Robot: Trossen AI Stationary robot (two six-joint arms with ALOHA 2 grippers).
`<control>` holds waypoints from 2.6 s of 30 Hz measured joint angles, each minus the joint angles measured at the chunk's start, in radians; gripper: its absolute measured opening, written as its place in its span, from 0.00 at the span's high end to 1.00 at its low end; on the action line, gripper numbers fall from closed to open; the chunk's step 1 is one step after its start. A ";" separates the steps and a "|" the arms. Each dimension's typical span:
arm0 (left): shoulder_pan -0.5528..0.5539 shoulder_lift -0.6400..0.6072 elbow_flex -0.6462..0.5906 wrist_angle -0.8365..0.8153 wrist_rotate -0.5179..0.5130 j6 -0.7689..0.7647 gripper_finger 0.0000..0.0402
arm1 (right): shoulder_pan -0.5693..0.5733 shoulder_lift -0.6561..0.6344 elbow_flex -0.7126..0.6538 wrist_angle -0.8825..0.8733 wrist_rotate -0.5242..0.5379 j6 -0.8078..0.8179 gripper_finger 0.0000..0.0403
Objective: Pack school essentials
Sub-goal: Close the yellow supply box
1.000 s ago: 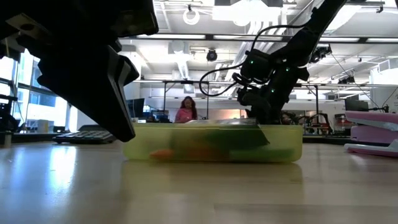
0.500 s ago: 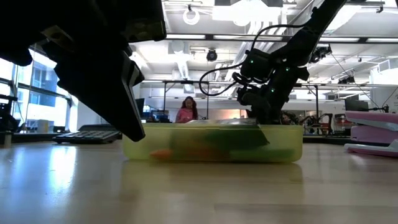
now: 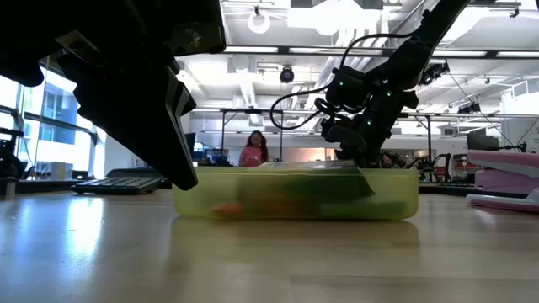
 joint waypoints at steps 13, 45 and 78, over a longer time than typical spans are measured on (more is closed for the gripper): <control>0.000 0.000 0.000 0.021 0.000 0.000 1.00 | 0.085 -0.086 0.000 -0.023 0.153 -0.023 0.99; -0.001 -0.039 -0.001 -0.083 -0.002 -0.024 1.00 | 0.344 -0.109 0.001 -0.067 0.613 -0.019 0.99; 0.011 -0.095 0.003 -0.258 -0.004 -0.052 1.00 | 0.353 -0.115 0.001 -0.058 0.663 -0.031 0.99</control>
